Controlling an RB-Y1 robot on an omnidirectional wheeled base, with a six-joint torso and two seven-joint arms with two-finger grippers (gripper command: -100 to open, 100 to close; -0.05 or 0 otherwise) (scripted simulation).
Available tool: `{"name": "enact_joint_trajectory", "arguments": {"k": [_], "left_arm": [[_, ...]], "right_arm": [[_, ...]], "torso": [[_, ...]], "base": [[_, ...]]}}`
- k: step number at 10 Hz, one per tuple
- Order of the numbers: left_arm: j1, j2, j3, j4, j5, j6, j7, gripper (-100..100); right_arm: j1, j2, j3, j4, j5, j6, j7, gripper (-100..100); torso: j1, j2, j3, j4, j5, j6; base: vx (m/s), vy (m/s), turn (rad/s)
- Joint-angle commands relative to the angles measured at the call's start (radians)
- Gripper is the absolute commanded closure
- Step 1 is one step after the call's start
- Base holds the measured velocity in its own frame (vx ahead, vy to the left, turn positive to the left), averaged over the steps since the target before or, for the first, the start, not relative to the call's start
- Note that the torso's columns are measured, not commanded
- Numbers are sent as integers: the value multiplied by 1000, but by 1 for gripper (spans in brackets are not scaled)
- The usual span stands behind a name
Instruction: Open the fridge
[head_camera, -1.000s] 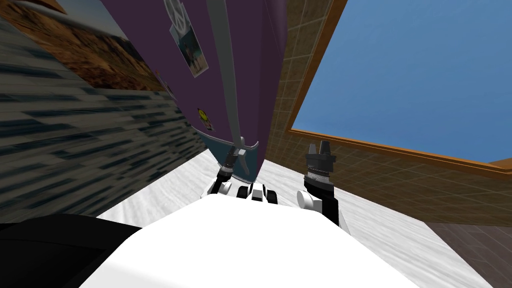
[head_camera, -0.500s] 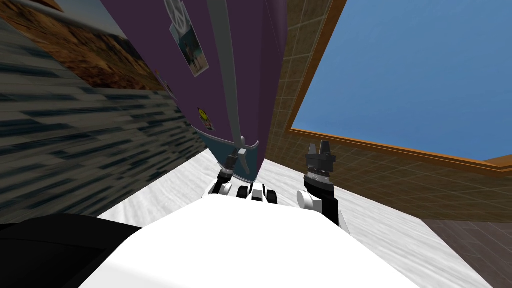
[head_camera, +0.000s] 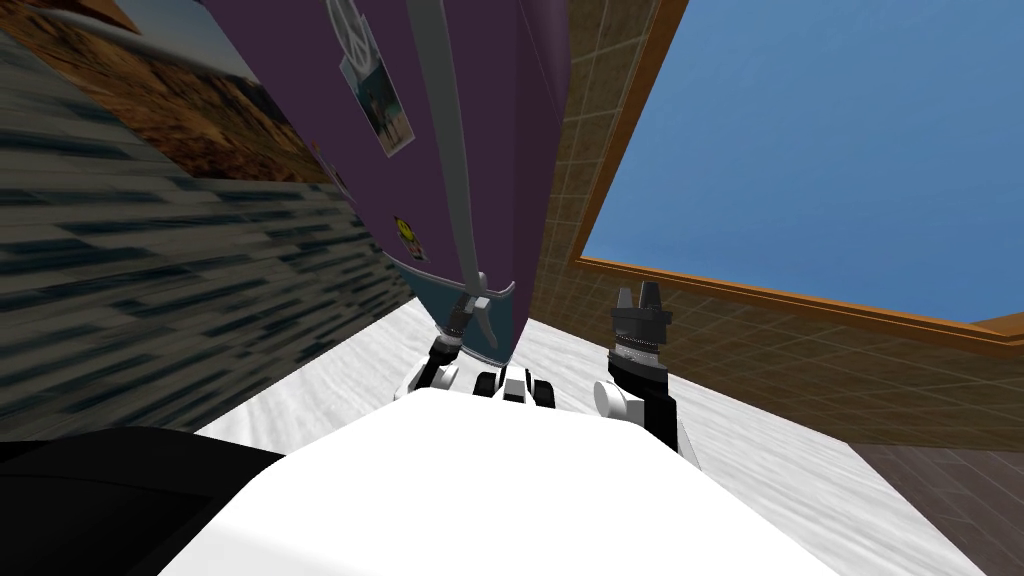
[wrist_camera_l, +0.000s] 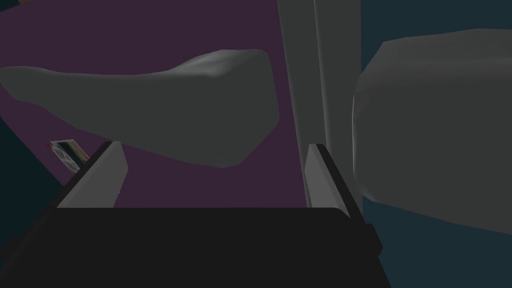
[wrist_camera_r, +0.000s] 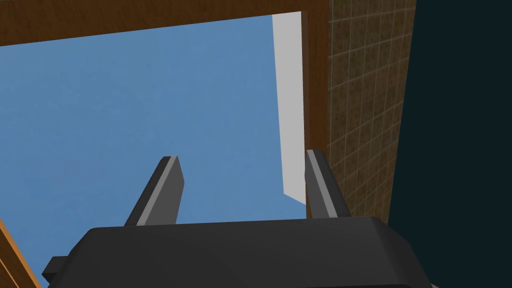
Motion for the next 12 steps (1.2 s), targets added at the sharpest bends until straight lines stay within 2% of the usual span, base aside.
{"name": "enact_joint_trajectory", "arguments": {"k": [1, 11, 12], "left_arm": [[15, 33, 17, -46, 1, 67, 10, -100], [75, 179, 91, -255, 7, 340, 52, -100], [75, 179, 91, -255, 7, 346, 52, -100]], "right_arm": [[0, 0, 0, 0, 0, 0, 0, 0], [0, 0, 0, 0, 0, 0, 0, 0], [0, 0, 0, 0, 0, 0, 0, 0]], "torso": [[0, 1, 0, 0, 0, 0], [-1, 2, 1, 1, -1, 0], [-1, 2, 1, 1, 0, 0]], "base": [[6, -51, 17], [3, -54, 21], [3, -34, 7]]}}
